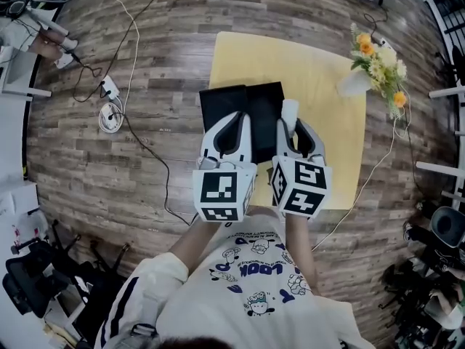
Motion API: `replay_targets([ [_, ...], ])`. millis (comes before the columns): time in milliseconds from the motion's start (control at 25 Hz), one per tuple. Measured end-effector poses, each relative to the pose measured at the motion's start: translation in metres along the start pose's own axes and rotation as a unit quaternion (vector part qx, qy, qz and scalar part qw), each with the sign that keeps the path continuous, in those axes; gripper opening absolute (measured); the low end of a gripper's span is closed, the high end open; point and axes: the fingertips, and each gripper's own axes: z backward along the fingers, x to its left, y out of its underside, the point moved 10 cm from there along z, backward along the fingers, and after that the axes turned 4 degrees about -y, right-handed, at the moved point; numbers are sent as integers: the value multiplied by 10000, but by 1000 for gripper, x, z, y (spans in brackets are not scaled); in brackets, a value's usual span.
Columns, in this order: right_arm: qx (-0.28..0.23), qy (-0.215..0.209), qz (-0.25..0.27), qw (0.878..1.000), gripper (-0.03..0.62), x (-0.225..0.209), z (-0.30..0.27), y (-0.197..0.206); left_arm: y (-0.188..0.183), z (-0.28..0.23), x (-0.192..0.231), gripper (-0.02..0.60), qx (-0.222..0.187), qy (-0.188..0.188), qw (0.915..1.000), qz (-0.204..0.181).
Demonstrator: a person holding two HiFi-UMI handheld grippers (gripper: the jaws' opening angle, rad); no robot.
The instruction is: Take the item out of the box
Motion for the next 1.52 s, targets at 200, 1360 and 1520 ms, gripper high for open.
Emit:
replay_targets([
  [200,-356,-20,63,9993,143,4,16,-5,-11,9,-7,29,-223,23,9997,-92],
  [1360,-1690,-11,327,9851,143,29,56,-22,-40,43,-10,29,-1046,-80,9934,-468],
  [1520,-1730,-26,349,9843,143,30,57,-22,-40,43,-10,29,-1040,-85,9935,-447],
])
